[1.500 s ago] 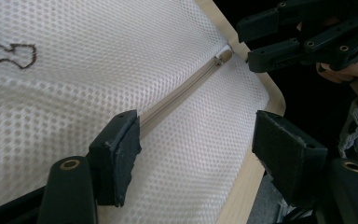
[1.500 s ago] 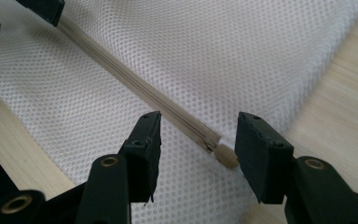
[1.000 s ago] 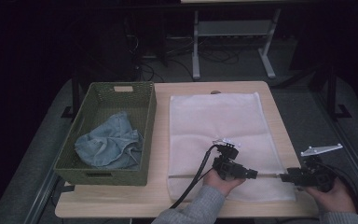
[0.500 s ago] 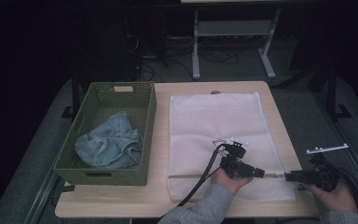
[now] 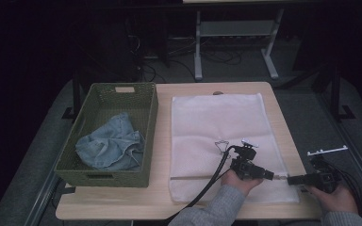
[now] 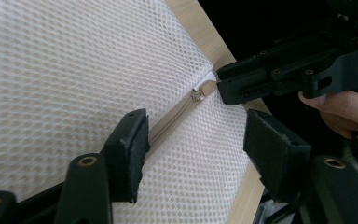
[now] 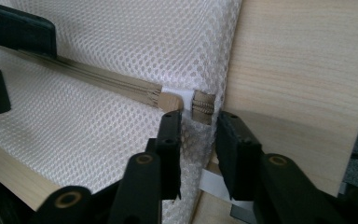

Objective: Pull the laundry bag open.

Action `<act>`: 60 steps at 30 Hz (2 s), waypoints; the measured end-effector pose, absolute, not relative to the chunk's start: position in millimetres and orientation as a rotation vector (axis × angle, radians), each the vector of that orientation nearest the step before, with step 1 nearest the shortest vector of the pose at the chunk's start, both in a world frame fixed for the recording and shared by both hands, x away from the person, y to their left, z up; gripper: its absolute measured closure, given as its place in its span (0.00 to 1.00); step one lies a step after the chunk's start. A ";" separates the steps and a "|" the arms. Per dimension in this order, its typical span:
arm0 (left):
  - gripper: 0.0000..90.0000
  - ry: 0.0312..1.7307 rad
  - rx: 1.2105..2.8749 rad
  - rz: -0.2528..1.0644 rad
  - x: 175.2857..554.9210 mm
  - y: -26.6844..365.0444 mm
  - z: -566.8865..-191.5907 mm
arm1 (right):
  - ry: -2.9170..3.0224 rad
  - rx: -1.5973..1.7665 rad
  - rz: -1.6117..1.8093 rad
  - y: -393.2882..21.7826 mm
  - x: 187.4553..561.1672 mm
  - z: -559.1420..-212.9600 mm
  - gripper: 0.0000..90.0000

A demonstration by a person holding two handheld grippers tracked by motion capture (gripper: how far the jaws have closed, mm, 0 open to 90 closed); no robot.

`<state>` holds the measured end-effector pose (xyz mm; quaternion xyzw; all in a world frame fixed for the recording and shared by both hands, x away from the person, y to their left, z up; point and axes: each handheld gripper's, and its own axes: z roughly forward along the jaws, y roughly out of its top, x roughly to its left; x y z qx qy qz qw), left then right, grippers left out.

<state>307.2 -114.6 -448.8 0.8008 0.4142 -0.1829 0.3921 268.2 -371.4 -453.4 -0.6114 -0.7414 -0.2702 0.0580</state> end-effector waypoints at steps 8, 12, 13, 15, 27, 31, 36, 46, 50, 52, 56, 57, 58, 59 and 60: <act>0.55 1.086 2.009 -0.551 313.9 -128.9 -457.8 | -2.286 -1.833 -0.814 -369.6 266.7 -451.1 0.92; 0.56 1.099 1.996 -0.601 313.7 -136.5 -461.0 | -2.296 -1.829 -0.847 -369.6 264.5 -444.4 0.93; 0.56 1.103 1.981 -0.628 314.1 -137.8 -462.4 | -2.298 -1.829 -0.859 -369.5 263.8 -442.1 0.93; 0.56 1.119 1.950 -0.661 315.1 -139.8 -463.8 | -2.301 -1.829 -0.880 -369.3 262.6 -438.0 0.93; 0.59 1.144 1.839 -0.793 322.0 -143.5 -474.4 | -2.336 -1.753 -1.016 -364.9 258.8 -422.6 0.95; 0.66 1.154 1.843 -0.783 321.8 -145.2 -477.3 | -2.342 -1.729 -1.023 -362.4 259.1 -422.4 0.96; 0.74 1.153 1.873 -0.750 321.5 -144.9 -478.9 | -2.352 -1.719 -1.017 -360.6 259.3 -422.6 0.96; 0.83 1.151 1.865 -0.777 321.8 -134.4 -485.5 | -2.358 -1.715 -0.995 -359.7 259.9 -425.4 0.96; 0.86 1.150 1.870 -0.781 322.1 -133.2 -485.2 | -2.359 -1.717 -0.986 -359.4 260.4 -426.6 0.96; 0.86 1.150 1.867 -0.786 321.7 -133.9 -485.6 | -2.358 -1.719 -0.987 -359.5 260.2 -426.6 0.96; 0.92 1.141 1.895 -0.769 320.6 -136.1 -485.3 | -2.354 -1.718 -0.975 -359.7 260.9 -429.2 0.96; 0.94 1.144 1.915 -0.740 319.9 -136.3 -484.5 | -2.355 -1.719 -0.965 -359.8 261.2 -430.4 0.95; 0.95 1.150 1.918 -0.737 319.9 -136.0 -484.7 | -2.353 -1.724 -0.956 -360.4 261.6 -431.8 0.95; 0.95 1.156 1.915 -0.746 320.2 -135.7 -485.3 | -2.346 -1.729 -0.950 -361.2 261.7 -433.0 0.95; 0.94 1.158 1.906 -0.753 320.3 -135.5 -485.7 | -2.339 -1.734 -0.945 -362.0 261.9 -434.0 0.95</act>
